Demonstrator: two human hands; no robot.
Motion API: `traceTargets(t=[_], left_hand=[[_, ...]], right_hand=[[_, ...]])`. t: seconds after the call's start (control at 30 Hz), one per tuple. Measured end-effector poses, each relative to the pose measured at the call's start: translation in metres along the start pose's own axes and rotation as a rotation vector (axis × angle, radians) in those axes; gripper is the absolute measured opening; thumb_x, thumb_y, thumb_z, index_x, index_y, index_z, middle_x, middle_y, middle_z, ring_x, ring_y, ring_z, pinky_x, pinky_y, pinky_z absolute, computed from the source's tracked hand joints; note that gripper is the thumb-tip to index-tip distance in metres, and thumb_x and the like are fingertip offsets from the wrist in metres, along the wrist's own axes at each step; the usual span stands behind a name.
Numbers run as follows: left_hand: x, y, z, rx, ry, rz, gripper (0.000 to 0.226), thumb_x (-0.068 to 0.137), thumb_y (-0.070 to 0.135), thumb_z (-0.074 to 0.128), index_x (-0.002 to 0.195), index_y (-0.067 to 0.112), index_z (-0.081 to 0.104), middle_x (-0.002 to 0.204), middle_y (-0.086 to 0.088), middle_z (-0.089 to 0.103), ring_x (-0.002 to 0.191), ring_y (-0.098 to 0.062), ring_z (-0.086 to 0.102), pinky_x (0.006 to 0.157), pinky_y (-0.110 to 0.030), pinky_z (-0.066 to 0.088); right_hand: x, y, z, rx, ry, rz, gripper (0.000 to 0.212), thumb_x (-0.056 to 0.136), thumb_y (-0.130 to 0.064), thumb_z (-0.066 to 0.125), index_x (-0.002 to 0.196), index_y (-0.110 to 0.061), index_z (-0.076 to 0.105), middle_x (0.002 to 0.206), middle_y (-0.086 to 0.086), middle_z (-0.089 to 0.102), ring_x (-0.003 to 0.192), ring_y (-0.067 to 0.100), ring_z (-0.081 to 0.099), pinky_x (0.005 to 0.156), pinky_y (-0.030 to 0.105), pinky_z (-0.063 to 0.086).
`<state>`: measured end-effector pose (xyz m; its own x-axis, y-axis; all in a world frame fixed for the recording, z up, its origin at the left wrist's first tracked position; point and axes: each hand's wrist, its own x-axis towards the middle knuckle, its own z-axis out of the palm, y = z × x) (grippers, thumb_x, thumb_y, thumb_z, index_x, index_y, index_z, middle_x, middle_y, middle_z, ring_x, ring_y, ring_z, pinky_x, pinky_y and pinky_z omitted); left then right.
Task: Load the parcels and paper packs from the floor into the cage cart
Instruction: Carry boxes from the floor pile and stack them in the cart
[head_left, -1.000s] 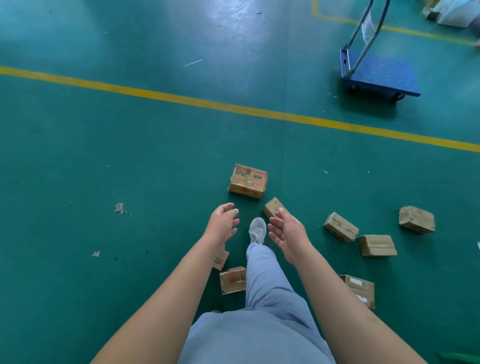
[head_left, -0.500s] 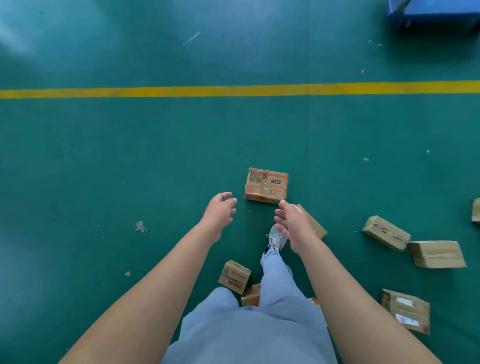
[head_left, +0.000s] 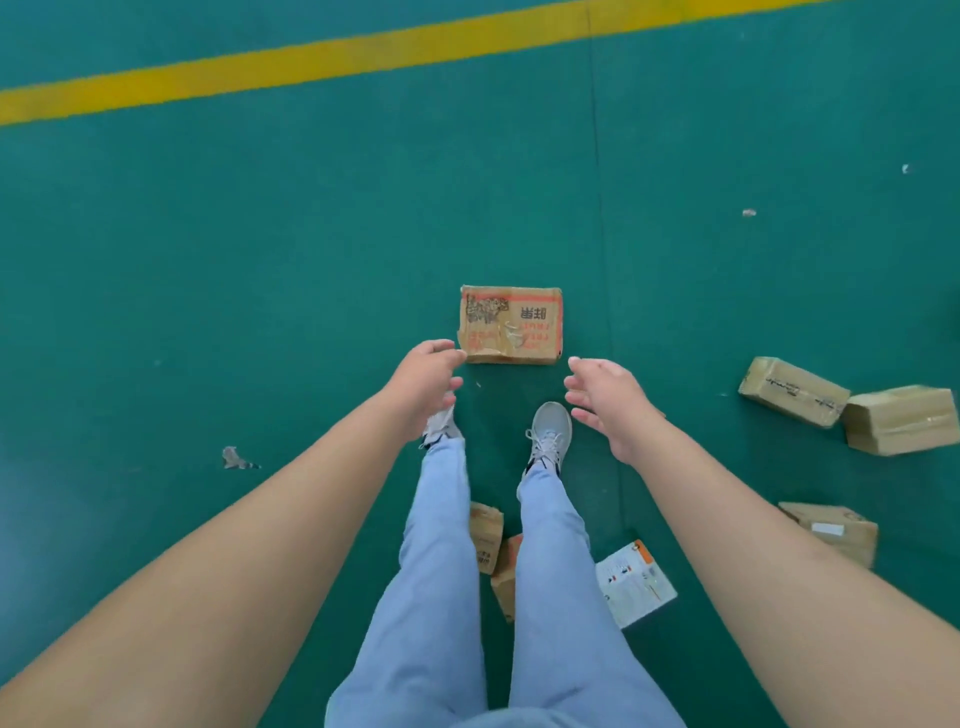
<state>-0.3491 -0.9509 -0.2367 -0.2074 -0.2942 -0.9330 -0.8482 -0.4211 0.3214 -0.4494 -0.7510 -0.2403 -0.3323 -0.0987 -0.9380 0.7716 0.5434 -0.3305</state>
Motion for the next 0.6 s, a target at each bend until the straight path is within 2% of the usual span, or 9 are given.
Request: traceTargets(t=[0.07,0.13,0.2,0.27,0.37,0.43,0.53,0.6], left_hand=[[0.046,0.005,0.000,0.037,-0.021,-0.031,0.032,0.107,0.022,0.052,0.139,0.021,0.052,0.136,-0.003,0.058,0.119,-0.021,0.062,0.092,-0.035,0.056],[0.090,0.007,0.000,0.067,-0.031,-0.048,0.028,0.106,0.021,0.053,0.134,0.022,0.055,0.137,-0.004,0.060,0.117,-0.020,0.062,0.093,-0.036,0.055],[0.140,0.002,-0.001,0.106,-0.035,-0.049,0.033,0.104,0.018,0.054,0.137,0.017,0.055,0.140,-0.009,0.060,0.116,-0.022,0.062,0.101,-0.043,0.053],[0.195,-0.006,-0.003,0.167,-0.033,-0.069,0.037,0.103,0.014,0.054,0.140,0.012,0.055,0.139,-0.012,0.061,0.124,-0.029,0.061,0.106,-0.046,0.050],[0.273,-0.020,-0.004,0.265,-0.042,-0.109,0.037,0.106,0.014,0.051,0.142,0.014,0.052,0.130,-0.004,0.060,0.125,-0.026,0.061,0.100,-0.041,0.052],[0.323,-0.032,-0.003,0.360,-0.053,-0.131,0.037,0.109,0.015,0.047,0.146,0.015,0.048,0.135,-0.002,0.056,0.119,-0.020,0.062,0.099,-0.038,0.052],[0.384,-0.053,0.002,0.390,-0.032,-0.160,0.038,0.106,0.015,0.051,0.144,0.013,0.051,0.142,-0.010,0.058,0.126,-0.028,0.061,0.099,-0.040,0.052],[0.419,-0.065,0.009,0.400,-0.024,-0.179,0.044,0.104,0.017,0.054,0.148,0.015,0.048,0.135,-0.008,0.060,0.127,-0.029,0.059,0.101,-0.041,0.053]], right_hand=[[0.038,-0.001,0.008,-0.015,0.022,0.029,0.012,0.106,-0.037,0.053,0.105,-0.025,0.056,0.127,0.006,0.063,0.114,0.021,0.063,0.100,0.036,0.053],[0.073,0.000,0.015,-0.028,0.045,0.057,0.011,0.105,-0.036,0.054,0.097,-0.029,0.054,0.127,0.006,0.063,0.118,0.022,0.063,0.103,0.038,0.052],[0.118,0.006,0.024,-0.046,0.048,0.091,0.011,0.105,-0.036,0.055,0.106,-0.025,0.056,0.128,0.005,0.063,0.120,0.021,0.062,0.105,0.039,0.052],[0.168,0.017,0.037,-0.070,0.034,0.126,0.018,0.104,-0.036,0.055,0.116,-0.022,0.055,0.128,0.006,0.062,0.119,0.021,0.061,0.106,0.041,0.052],[0.240,0.035,0.052,-0.097,0.040,0.169,0.022,0.104,-0.036,0.055,0.120,-0.020,0.056,0.126,0.005,0.062,0.118,0.021,0.061,0.104,0.040,0.052],[0.287,0.048,0.059,-0.095,0.047,0.192,0.022,0.104,-0.035,0.055,0.120,-0.021,0.055,0.125,0.005,0.061,0.115,0.022,0.061,0.102,0.039,0.051],[0.342,0.063,0.064,-0.104,0.073,0.214,0.021,0.104,-0.034,0.055,0.121,-0.023,0.053,0.127,0.002,0.058,0.116,0.023,0.058,0.105,0.041,0.051],[0.377,0.072,0.064,-0.138,0.099,0.190,0.030,0.104,-0.034,0.054,0.131,-0.022,0.052,0.131,-0.001,0.056,0.124,0.024,0.055,0.109,0.046,0.048]])
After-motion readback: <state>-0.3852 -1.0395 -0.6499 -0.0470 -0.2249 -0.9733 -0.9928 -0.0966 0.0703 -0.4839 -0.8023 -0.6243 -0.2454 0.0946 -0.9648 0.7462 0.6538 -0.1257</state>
